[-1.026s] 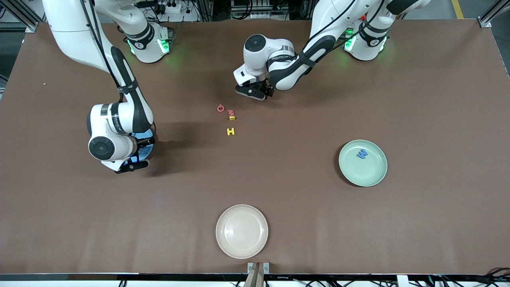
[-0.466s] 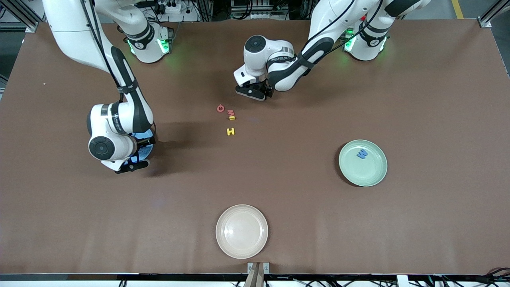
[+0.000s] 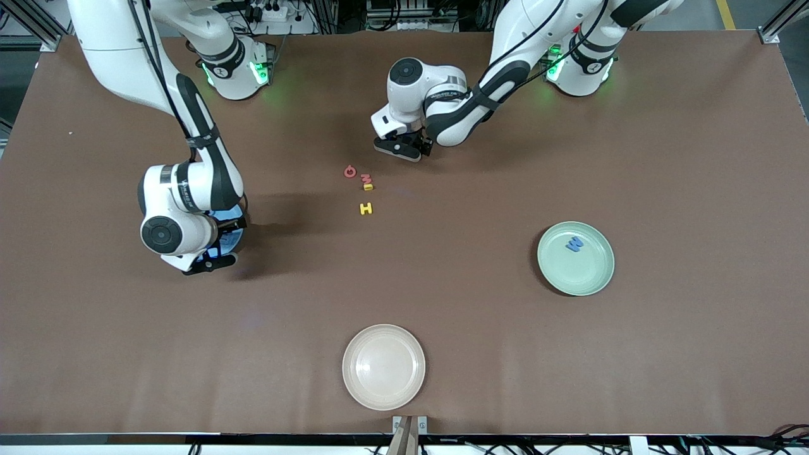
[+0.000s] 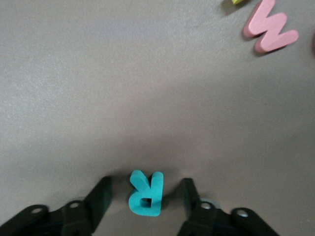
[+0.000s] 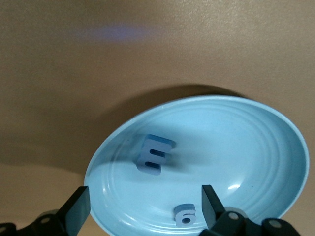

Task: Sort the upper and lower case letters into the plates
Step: 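Carry the teal R to the green plate while the right gripper rises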

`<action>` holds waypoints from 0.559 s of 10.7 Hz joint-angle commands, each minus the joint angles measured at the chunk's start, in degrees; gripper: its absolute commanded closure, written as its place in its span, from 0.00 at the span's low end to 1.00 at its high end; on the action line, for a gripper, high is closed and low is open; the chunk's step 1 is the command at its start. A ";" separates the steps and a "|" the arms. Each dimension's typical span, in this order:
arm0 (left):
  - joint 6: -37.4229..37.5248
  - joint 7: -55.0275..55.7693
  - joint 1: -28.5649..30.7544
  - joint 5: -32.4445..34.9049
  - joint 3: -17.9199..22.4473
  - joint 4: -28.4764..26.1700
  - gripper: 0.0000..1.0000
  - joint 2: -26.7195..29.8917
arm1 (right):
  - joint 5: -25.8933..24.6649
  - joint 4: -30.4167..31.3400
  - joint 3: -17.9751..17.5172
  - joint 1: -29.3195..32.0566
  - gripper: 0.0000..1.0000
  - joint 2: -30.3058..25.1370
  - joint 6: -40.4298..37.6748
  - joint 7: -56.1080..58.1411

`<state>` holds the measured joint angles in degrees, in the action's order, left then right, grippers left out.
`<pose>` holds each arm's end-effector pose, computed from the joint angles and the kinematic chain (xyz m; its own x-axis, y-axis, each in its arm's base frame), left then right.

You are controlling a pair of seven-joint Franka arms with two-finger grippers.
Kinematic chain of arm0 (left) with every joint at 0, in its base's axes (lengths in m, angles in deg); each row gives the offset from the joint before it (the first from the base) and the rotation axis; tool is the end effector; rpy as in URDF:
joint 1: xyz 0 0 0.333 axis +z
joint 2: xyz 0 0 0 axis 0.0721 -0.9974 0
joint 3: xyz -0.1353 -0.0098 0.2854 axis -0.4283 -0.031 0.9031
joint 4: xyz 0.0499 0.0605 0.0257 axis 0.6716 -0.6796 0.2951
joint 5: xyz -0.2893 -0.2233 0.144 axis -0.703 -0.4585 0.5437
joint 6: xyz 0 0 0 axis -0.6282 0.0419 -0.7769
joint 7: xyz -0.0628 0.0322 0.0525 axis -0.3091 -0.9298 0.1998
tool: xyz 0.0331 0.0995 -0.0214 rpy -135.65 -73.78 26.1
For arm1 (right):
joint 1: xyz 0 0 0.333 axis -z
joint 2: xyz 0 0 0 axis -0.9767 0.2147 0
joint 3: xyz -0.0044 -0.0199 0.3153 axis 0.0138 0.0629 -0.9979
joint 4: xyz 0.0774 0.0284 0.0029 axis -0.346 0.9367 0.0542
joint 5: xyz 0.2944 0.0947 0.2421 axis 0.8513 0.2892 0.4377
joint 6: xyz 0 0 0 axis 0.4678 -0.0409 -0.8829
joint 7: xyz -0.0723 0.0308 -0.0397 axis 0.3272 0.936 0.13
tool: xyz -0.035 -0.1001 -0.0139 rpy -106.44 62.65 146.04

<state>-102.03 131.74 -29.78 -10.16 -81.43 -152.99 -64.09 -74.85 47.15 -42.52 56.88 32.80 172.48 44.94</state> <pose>0.2564 -0.5284 0.1690 0.9378 -0.3471 -0.0124 -0.3467 -0.9377 0.0231 0.5658 0.0590 0.1926 0.9005 0.2149 -0.3780 0.2561 -0.9647 0.0616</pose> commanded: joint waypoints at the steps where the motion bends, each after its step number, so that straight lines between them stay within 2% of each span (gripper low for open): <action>1: -0.72 2.35 -0.29 2.52 0.47 -0.17 0.71 -0.01 | -0.61 0.15 -0.09 -0.19 0.00 0.16 0.53 -1.01; 3: -0.72 2.44 -0.11 2.43 0.47 -0.17 1.00 0.25 | -0.61 0.15 -0.09 -0.19 0.00 0.16 0.53 -1.01; 6: 2.34 4.63 2.25 1.82 0.21 -2.71 1.00 7.08 | -0.61 0.15 -0.09 -0.19 0.00 0.16 0.53 -1.01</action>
<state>-101.49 133.73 -29.22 -10.13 -81.16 -153.03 -62.81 -74.85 47.16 -42.54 56.87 32.80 172.49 44.94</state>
